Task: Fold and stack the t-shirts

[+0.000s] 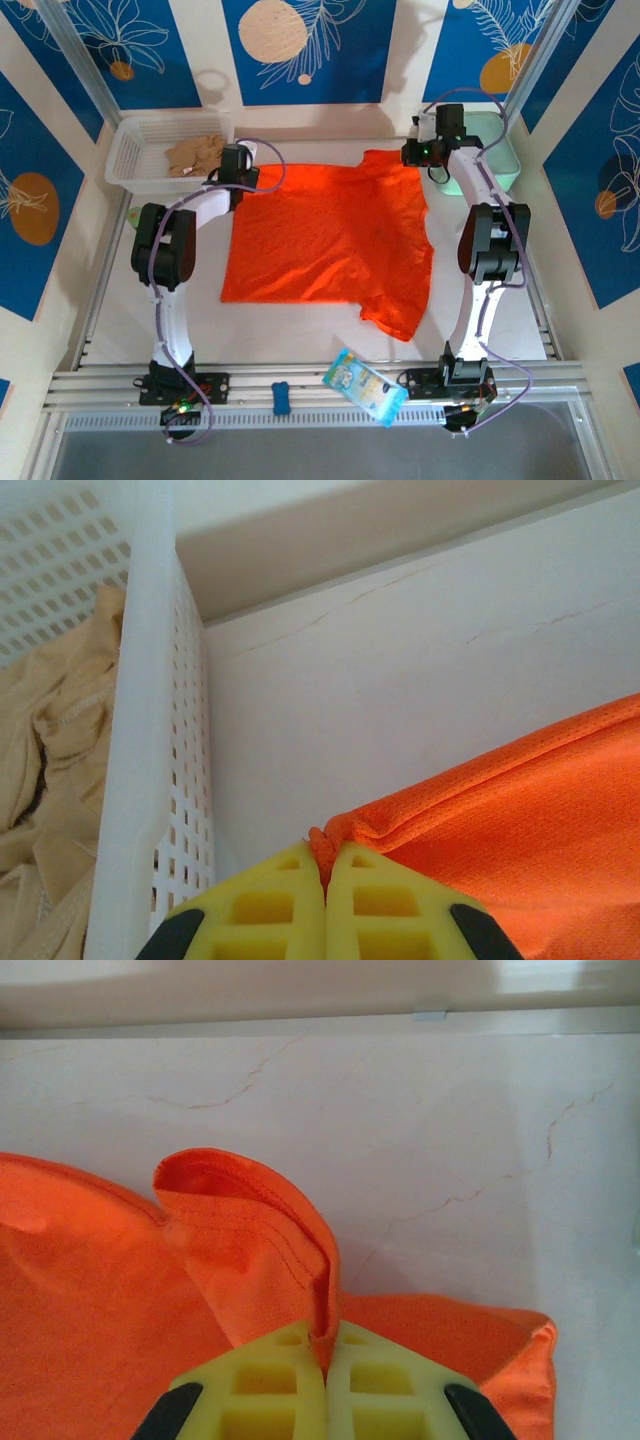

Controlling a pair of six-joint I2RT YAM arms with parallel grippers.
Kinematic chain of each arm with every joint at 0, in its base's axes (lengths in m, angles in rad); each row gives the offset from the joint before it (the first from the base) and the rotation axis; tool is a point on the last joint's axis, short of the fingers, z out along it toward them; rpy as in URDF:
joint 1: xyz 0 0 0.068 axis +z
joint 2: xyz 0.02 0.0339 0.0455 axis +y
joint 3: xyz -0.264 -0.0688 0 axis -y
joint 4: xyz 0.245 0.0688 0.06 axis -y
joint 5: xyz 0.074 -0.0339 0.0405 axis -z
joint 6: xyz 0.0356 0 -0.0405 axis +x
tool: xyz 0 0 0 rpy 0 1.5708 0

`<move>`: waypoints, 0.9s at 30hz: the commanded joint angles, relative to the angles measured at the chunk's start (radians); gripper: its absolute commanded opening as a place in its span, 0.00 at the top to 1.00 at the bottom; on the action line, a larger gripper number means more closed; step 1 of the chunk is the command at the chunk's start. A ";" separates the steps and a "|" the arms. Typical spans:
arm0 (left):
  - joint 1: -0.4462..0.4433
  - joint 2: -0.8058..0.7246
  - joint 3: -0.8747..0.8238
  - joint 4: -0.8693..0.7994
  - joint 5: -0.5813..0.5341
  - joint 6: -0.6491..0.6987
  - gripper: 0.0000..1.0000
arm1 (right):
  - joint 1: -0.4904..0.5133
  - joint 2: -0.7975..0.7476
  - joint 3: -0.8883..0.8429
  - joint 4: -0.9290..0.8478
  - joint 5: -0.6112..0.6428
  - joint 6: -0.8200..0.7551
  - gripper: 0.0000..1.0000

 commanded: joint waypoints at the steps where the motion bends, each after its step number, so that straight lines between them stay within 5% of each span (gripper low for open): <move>1: 0.010 -0.054 -0.026 0.116 -0.013 0.063 1.00 | -0.015 -0.063 -0.056 0.053 -0.072 0.031 1.00; 10: 0.009 -0.073 -0.106 0.267 -0.022 0.151 1.00 | -0.028 -0.165 -0.228 0.130 -0.146 0.037 1.00; 27: 0.006 -0.081 -0.135 0.273 -0.009 0.227 1.00 | -0.058 -0.285 -0.403 0.210 -0.208 0.066 1.00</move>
